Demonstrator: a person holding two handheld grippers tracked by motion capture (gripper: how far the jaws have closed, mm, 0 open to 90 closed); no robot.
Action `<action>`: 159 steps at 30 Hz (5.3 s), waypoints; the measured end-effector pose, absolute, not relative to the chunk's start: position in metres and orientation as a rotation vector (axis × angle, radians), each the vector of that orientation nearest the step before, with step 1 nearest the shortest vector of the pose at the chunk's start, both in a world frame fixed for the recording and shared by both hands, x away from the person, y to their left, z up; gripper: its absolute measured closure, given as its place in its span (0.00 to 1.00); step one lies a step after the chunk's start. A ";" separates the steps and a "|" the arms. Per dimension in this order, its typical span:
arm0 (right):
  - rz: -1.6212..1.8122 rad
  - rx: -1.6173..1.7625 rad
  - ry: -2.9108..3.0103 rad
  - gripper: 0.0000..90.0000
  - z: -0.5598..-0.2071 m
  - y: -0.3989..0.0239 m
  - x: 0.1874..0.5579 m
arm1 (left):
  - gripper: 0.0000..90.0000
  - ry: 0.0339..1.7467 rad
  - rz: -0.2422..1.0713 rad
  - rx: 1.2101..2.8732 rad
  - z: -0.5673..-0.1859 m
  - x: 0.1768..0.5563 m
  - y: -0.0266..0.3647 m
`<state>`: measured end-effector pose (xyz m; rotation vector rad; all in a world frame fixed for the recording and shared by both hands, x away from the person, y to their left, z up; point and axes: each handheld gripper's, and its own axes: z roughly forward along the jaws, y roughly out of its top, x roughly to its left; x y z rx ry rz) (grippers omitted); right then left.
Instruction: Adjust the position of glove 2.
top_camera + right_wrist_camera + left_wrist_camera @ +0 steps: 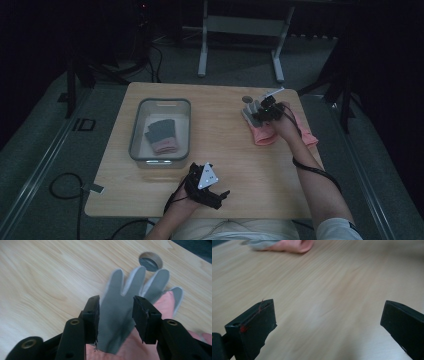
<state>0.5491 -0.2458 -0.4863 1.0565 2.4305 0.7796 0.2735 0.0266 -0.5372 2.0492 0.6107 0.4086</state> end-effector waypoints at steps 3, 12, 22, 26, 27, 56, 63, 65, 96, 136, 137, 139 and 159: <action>0.713 1.050 2.433 0.61 -0.492 -0.244 0.551 | 0.00 0.606 0.434 2.057 -0.539 0.272 0.028; 0.585 1.083 2.497 0.70 -0.516 -0.244 0.555 | 0.00 0.658 0.463 1.937 -0.543 0.274 0.041; 0.641 1.287 2.429 0.93 -0.523 -0.242 0.554 | 0.00 0.654 0.517 1.911 -0.549 0.268 0.046; 0.685 1.340 2.360 0.98 -0.517 -0.244 0.548 | 0.00 0.646 0.525 1.900 -0.550 0.269 0.044; 0.693 1.345 2.341 0.98 -0.512 -0.244 0.545 | 0.00 0.643 0.528 1.913 -0.551 0.269 0.044; 1.025 1.528 2.163 0.99 -0.471 -0.192 0.393 | 0.00 0.628 0.487 1.949 -0.557 0.273 0.036; 1.022 1.636 2.227 0.98 -0.509 -0.167 0.401 | 0.00 0.623 0.481 1.965 -0.559 0.273 0.035; 0.993 1.641 2.241 0.97 -0.518 -0.159 0.404 | 0.00 0.620 0.478 1.973 -0.559 0.273 0.035; 1.038 1.348 2.098 0.73 -0.478 -0.301 0.438 | 0.00 0.582 0.461 2.001 -0.562 0.275 0.035; 0.627 1.238 2.258 0.92 -0.522 -0.380 0.511 | 0.00 0.582 0.491 2.011 -0.563 0.277 0.040; 0.617 1.240 2.257 0.94 -0.522 -0.379 0.511 | 0.00 0.582 0.494 2.011 -0.563 0.277 0.040; 0.607 1.252 2.251 0.96 -0.522 -0.378 0.512 | 0.00 0.582 0.494 2.009 -0.563 0.277 0.040; 0.758 1.492 1.978 0.98 -0.451 -0.367 0.450 | 0.00 0.591 0.494 2.004 -0.563 0.277 0.040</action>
